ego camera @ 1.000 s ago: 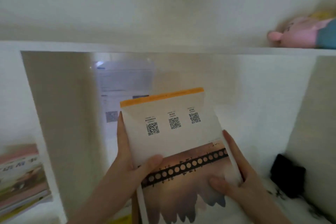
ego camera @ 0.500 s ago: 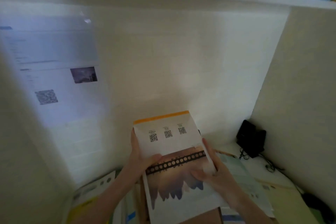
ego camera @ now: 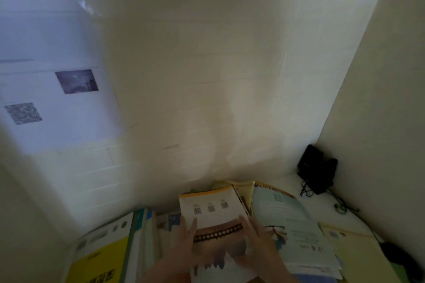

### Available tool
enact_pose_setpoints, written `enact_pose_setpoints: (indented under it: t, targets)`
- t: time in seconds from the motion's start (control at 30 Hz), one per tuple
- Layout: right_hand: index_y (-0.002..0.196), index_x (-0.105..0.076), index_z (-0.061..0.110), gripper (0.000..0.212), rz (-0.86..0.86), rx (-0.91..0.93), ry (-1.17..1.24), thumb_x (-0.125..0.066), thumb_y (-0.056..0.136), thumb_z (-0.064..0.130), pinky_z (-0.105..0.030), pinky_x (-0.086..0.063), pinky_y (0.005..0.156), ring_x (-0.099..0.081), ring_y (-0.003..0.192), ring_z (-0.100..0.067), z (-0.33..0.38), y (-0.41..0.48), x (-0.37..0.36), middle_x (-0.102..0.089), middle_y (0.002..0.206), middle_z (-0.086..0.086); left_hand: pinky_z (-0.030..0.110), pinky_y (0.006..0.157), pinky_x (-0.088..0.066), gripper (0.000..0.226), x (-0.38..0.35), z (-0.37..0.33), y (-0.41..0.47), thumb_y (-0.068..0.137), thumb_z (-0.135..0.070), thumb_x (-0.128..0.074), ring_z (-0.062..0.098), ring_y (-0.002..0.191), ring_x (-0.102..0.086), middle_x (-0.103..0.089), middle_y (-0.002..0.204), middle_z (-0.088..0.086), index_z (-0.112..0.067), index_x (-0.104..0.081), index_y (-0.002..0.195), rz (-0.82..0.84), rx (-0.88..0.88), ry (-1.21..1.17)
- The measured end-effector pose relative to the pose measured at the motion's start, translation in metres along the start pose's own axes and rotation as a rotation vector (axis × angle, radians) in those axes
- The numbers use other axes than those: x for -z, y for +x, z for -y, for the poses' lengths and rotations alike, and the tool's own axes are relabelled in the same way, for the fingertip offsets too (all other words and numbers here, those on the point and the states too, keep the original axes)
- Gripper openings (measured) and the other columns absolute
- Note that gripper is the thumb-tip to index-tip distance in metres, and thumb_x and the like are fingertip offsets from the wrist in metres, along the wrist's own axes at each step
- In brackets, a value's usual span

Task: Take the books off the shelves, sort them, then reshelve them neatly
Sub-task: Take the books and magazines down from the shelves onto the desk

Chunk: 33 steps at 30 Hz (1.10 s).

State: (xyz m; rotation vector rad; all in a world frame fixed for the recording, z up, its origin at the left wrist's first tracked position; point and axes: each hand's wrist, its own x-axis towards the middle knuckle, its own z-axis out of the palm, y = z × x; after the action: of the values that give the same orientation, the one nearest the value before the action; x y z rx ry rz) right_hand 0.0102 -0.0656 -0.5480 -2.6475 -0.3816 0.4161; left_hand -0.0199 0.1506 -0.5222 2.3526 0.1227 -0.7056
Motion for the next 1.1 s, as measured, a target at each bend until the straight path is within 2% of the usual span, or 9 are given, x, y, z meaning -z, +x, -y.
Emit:
enact_pose_setpoints:
  t: [0.17, 0.23, 0.33, 0.37, 0.4, 0.47, 0.57, 0.73, 1.1]
  targets:
    - [0.13, 0.028, 0.059, 0.104, 0.011, 0.019, 0.001, -0.064, 0.085, 0.039, -0.035, -0.016, 0.118, -0.004, 0.149, -0.02, -0.01, 0.006, -0.006, 0.017, 0.159, 0.005, 0.032, 0.116, -0.008, 0.106, -0.026, 0.026, 0.01, 0.089, -0.04, -0.062, 0.033, 0.142, 0.023, 0.07, 0.092, -0.023, -0.01, 0.024, 0.144, -0.152, -0.071, -0.001]
    - [0.109, 0.041, 0.072, 0.109, -0.026, 0.03, -0.052, -0.061, 0.082, 0.045, -0.038, -0.028, 0.114, -0.019, 0.147, -0.024, -0.004, 0.001, -0.001, 0.017, 0.157, 0.006, 0.034, 0.117, -0.008, 0.106, -0.029, 0.035, 0.015, 0.088, -0.043, -0.061, 0.029, 0.142, 0.023, 0.065, 0.107, -0.017, -0.013, 0.023, 0.144, -0.172, -0.071, 0.068]
    - [0.149, 0.009, 0.044, 0.11, -0.19, 0.067, -0.185, -0.043, 0.055, 0.07, -0.044, -0.044, 0.1, -0.061, 0.11, -0.029, -0.007, 0.005, -0.011, -0.045, 0.146, 0.005, 0.029, 0.116, -0.007, 0.114, -0.02, 0.028, 0.0, 0.083, -0.056, -0.061, 0.023, 0.143, 0.018, 0.044, 0.143, -0.006, -0.007, 0.022, 0.143, -0.228, -0.051, -0.029]
    - [0.152, 0.003, 0.036, 0.114, -0.181, 0.073, -0.172, -0.039, 0.053, 0.075, -0.042, -0.031, 0.108, -0.056, 0.109, -0.028, -0.006, 0.007, -0.019, -0.054, 0.134, 0.004, 0.028, 0.116, -0.009, 0.093, -0.013, 0.023, -0.015, 0.076, 0.005, -0.042, 0.024, 0.146, 0.012, 0.024, 0.152, -0.006, -0.007, 0.02, 0.145, -0.275, -0.046, -0.093]
    - [0.152, -0.001, 0.036, 0.111, -0.178, 0.066, -0.163, -0.036, 0.056, 0.078, -0.039, -0.019, 0.111, -0.049, 0.111, -0.027, -0.003, 0.008, -0.022, -0.053, 0.131, 0.003, 0.026, 0.115, -0.012, 0.145, -0.009, 0.023, -0.02, 0.03, -0.088, -0.018, 0.023, 0.147, 0.004, 0.008, 0.153, -0.012, -0.01, 0.016, 0.147, -0.299, -0.037, -0.149]
    - [0.149, -0.015, 0.04, 0.089, -0.212, 0.13, -0.166, -0.028, 0.071, 0.081, -0.035, -0.024, 0.11, -0.05, 0.109, -0.025, 0.018, 0.003, -0.025, -0.051, 0.129, 0.006, 0.024, 0.112, -0.02, 0.088, -0.001, 0.032, -0.035, 0.09, -0.038, -0.061, 0.02, 0.146, -0.011, -0.01, 0.154, -0.009, -0.018, 0.0, 0.151, -0.368, -0.024, -0.317]
    - [0.148, -0.017, 0.038, 0.083, -0.137, 0.22, -0.151, -0.027, 0.073, 0.073, -0.039, -0.054, 0.087, -0.067, 0.103, -0.025, 0.077, 0.002, -0.01, -0.05, 0.142, 0.006, 0.023, 0.111, -0.026, 0.082, 0.016, 0.062, -0.073, 0.079, -0.047, -0.067, 0.014, 0.142, -0.023, -0.02, 0.151, -0.013, -0.037, -0.017, 0.143, -0.435, -0.014, -0.536]
    - [0.146, 0.014, 0.025, 0.14, -0.116, 0.444, -0.019, -0.005, 0.035, 0.107, -0.016, -0.013, 0.112, -0.009, 0.146, -0.003, 0.165, 0.005, -0.021, -0.005, 0.152, 0.024, 0.032, 0.101, -0.039, 0.11, 0.045, 0.119, -0.15, 0.023, -0.077, -0.078, 0.012, 0.126, -0.041, -0.043, 0.132, -0.013, -0.045, -0.038, 0.121, -0.568, -0.07, -0.885]
    - [0.138, -0.019, 0.063, 0.097, 0.397, 0.66, 0.534, -0.066, 0.055, 0.083, -0.026, -0.026, 0.112, -0.025, 0.134, 0.008, 0.329, -0.058, -0.042, -0.025, 0.145, 0.032, 0.027, 0.064, -0.057, 0.043, 0.087, 0.213, -0.323, 0.072, -0.018, -0.081, 0.021, 0.095, -0.067, -0.066, 0.112, 0.006, -0.024, -0.056, 0.108, -1.261, -0.08, -1.112]
